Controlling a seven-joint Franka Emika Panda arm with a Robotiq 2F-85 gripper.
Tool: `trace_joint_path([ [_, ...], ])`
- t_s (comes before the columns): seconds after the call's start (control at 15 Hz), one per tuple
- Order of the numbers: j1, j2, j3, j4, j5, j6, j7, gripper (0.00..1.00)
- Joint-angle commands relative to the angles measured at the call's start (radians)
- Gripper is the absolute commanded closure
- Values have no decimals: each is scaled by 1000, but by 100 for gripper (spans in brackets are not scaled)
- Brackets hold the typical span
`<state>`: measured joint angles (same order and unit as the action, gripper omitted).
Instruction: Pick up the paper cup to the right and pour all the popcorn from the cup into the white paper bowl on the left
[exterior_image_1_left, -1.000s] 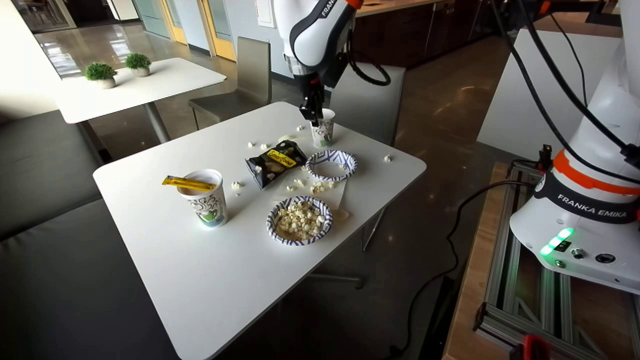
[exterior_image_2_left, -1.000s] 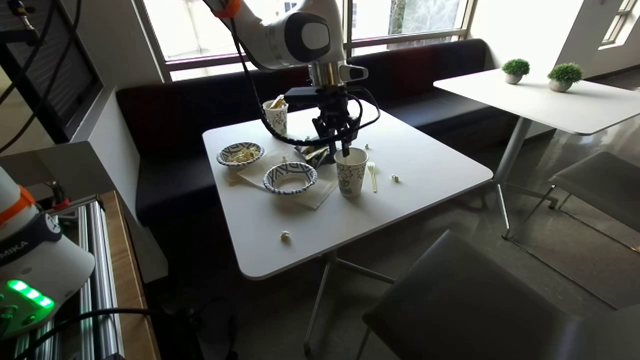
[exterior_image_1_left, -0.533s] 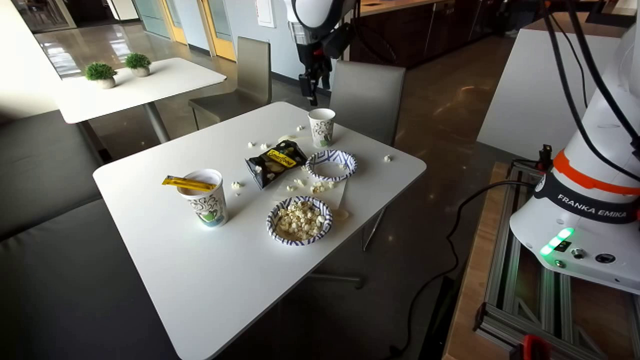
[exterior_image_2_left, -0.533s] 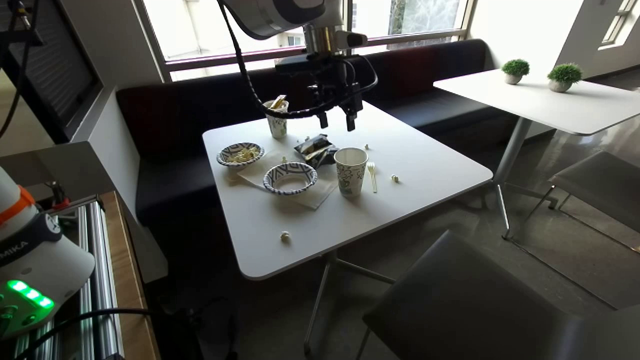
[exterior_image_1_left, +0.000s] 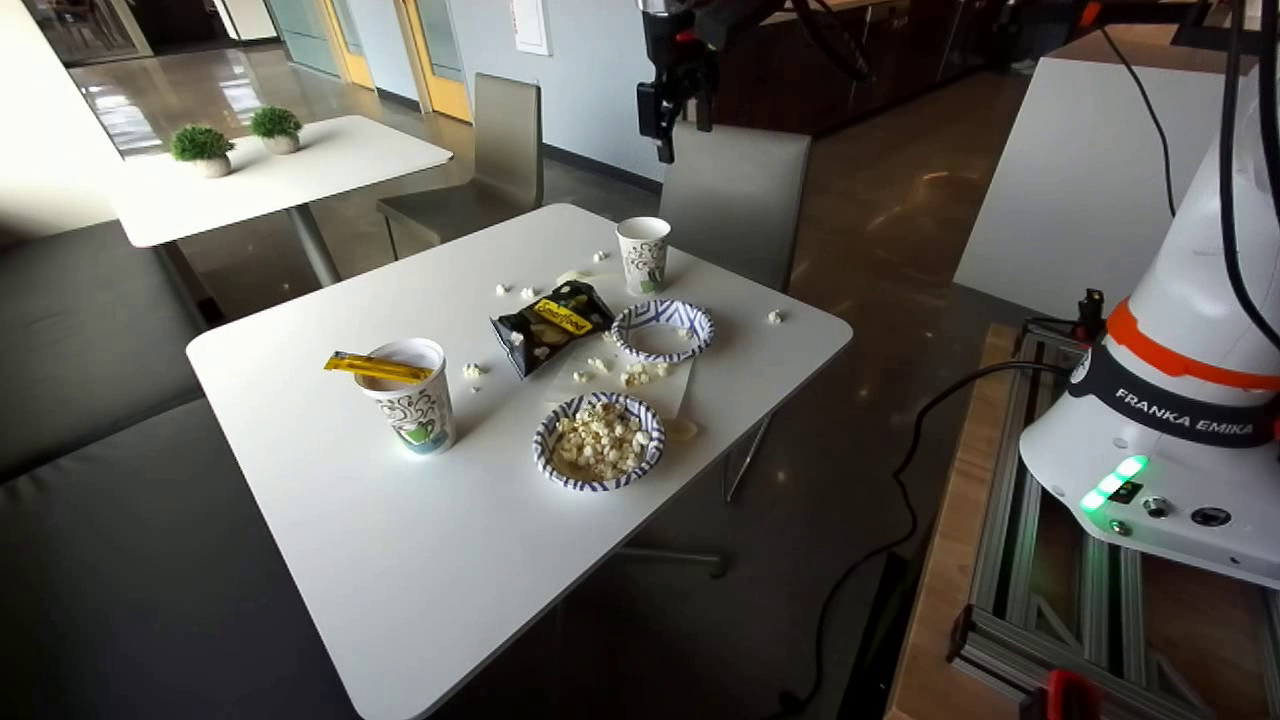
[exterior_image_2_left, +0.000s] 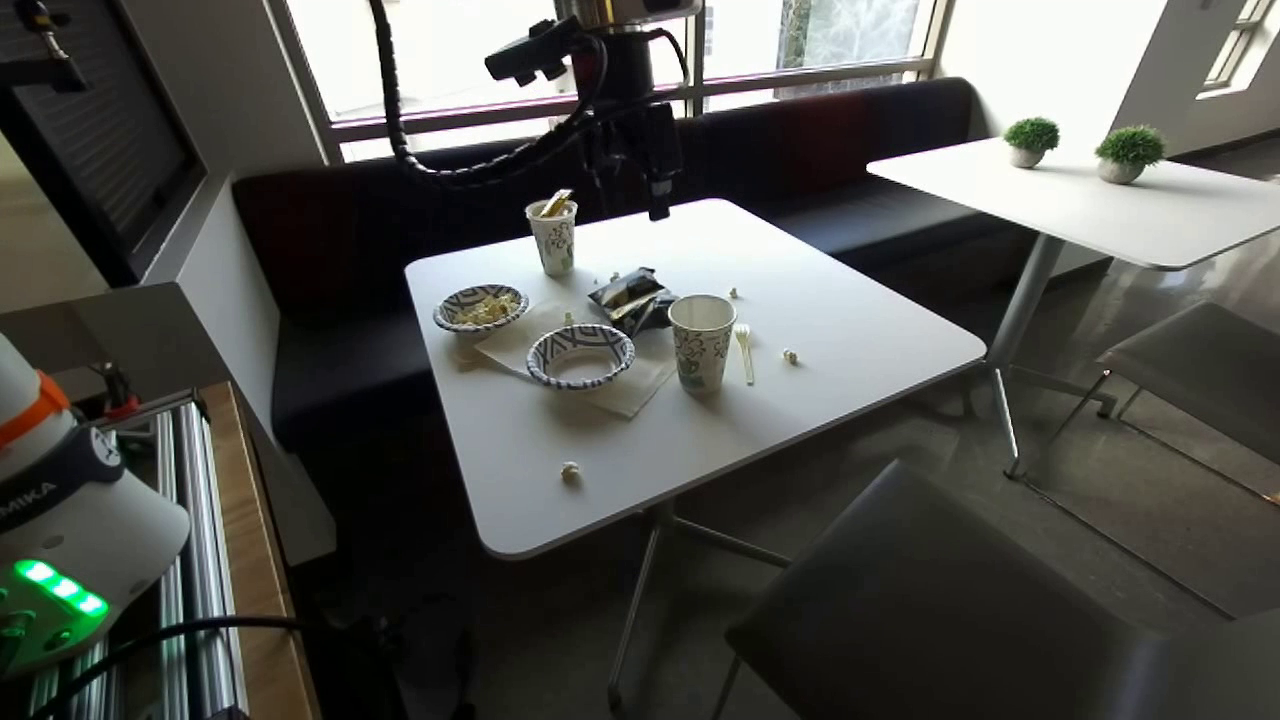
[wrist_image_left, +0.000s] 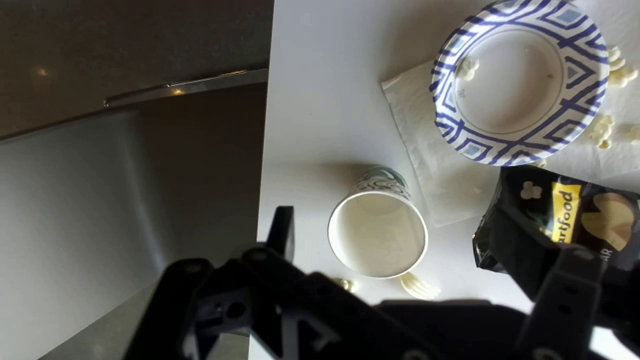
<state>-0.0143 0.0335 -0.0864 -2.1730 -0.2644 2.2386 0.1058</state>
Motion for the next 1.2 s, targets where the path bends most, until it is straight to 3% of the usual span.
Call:
trace_joint_path([
  [0.0,-17,-29,12,-25,0,6,1,0],
  [0.27,-25,-89,14,-81,2,20,0,0],
  [1.13,-25,-91,15,-85,2,23,0,0],
])
